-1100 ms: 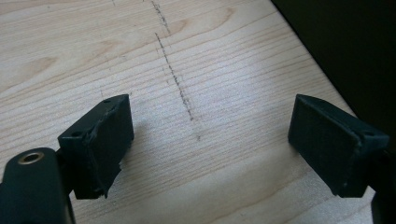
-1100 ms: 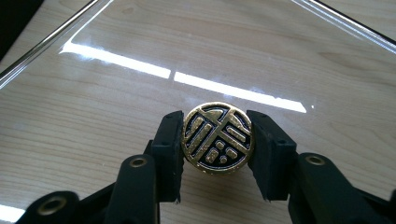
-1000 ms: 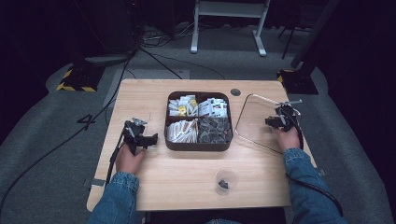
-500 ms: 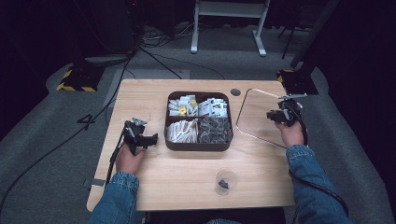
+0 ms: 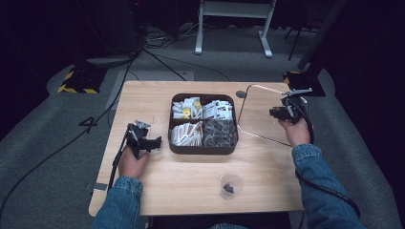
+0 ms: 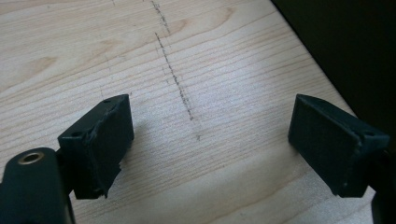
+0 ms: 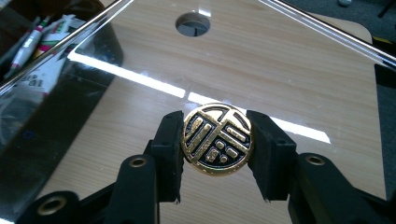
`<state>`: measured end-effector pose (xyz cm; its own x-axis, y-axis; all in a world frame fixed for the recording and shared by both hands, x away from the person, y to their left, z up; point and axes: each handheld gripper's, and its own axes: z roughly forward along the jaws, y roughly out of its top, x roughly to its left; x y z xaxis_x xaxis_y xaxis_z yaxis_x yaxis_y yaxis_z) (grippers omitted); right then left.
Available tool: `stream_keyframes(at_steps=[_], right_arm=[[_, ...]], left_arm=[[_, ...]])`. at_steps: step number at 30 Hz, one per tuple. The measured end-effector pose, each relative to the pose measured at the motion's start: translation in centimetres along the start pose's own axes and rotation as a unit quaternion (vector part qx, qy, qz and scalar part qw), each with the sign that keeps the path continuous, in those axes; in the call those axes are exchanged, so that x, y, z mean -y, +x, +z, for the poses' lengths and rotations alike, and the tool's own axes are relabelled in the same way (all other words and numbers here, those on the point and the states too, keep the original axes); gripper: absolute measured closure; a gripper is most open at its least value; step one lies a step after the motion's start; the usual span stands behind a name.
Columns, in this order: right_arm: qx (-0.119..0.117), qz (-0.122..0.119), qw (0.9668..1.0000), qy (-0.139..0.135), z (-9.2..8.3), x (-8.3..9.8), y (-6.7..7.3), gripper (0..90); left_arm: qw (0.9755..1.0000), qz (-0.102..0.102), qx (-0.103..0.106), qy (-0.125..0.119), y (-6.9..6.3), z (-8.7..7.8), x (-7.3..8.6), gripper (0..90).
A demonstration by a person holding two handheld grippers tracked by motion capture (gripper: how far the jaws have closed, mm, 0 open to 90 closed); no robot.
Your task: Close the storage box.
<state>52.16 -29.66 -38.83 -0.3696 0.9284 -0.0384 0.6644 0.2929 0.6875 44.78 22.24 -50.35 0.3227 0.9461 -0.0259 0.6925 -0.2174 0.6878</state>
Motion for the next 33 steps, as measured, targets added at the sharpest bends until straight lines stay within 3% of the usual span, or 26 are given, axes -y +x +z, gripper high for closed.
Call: stream_keyframes(at_steps=[20, 33], right_arm=[[-0.065, -0.039, 0.9971, -0.012, -0.6, -4.5, 6.0, 57.9], [-0.09, -0.06, 0.994, -0.014, -0.7, -6.5, 10.0, 57.9]], left_arm=[[1.0, -0.006, -0.003, -0.001, -0.1, 0.0, 0.0, 14.5], [1.0, -0.005, -0.003, -0.001, -0.1, 0.0, 0.0, 14.5]])
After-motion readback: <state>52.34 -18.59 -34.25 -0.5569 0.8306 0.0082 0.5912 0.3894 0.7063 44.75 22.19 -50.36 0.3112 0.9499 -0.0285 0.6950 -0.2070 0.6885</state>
